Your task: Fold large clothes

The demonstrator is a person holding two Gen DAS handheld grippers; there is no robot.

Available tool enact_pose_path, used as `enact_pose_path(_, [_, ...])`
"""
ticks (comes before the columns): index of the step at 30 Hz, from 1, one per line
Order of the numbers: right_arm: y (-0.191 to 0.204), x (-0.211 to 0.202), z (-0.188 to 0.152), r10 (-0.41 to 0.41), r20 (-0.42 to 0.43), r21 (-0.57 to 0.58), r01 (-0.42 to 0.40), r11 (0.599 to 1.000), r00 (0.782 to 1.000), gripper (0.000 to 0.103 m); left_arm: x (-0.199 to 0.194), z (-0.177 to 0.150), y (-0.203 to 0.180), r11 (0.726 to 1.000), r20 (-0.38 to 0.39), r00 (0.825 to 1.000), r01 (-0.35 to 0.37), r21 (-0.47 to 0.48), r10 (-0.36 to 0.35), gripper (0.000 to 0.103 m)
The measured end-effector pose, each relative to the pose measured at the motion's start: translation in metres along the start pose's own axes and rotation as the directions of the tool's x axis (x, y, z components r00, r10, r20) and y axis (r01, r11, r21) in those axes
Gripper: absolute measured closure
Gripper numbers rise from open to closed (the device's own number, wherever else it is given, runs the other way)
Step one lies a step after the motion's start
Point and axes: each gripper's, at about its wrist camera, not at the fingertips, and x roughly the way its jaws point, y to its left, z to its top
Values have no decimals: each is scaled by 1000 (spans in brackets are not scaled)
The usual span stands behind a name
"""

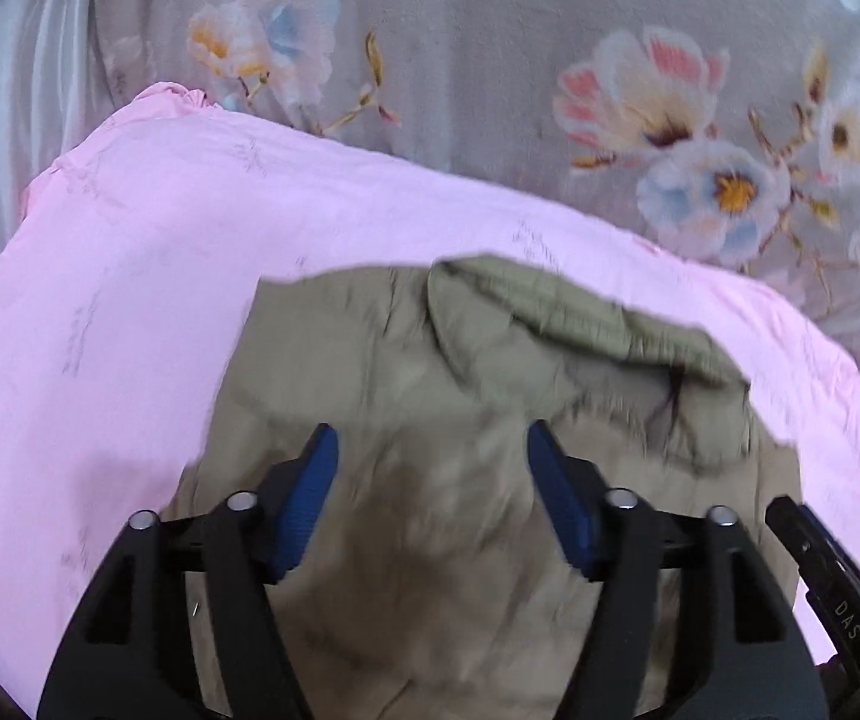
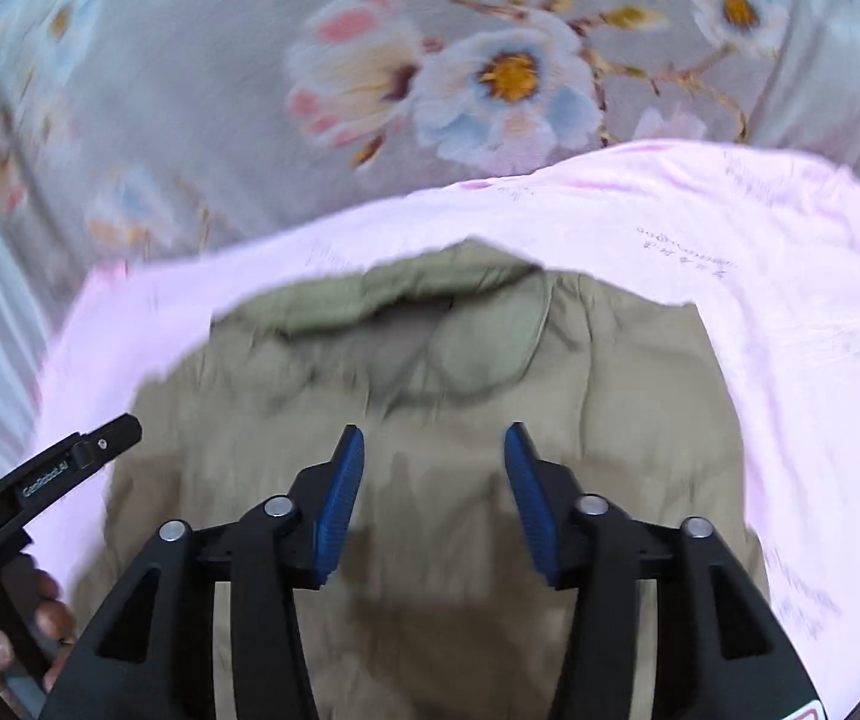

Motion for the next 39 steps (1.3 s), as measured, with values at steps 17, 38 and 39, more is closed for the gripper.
enact_pose_path(17, [-30, 106, 16, -53, -123, 41, 58, 997, 991, 96, 138, -11, -45, 973, -88, 980, -161, 167, 178, 90])
enact_pose_path(38, [-55, 86, 66, 354, -2, 424, -320, 847, 935, 51, 100, 82, -9, 985, -72, 992, 91, -144, -102, 19])
enact_pose_path(39, [-56, 94, 68, 364, -4, 455, -322, 830, 932, 51, 113, 86, -8, 978, -114, 986, 97, -186, -119, 19])
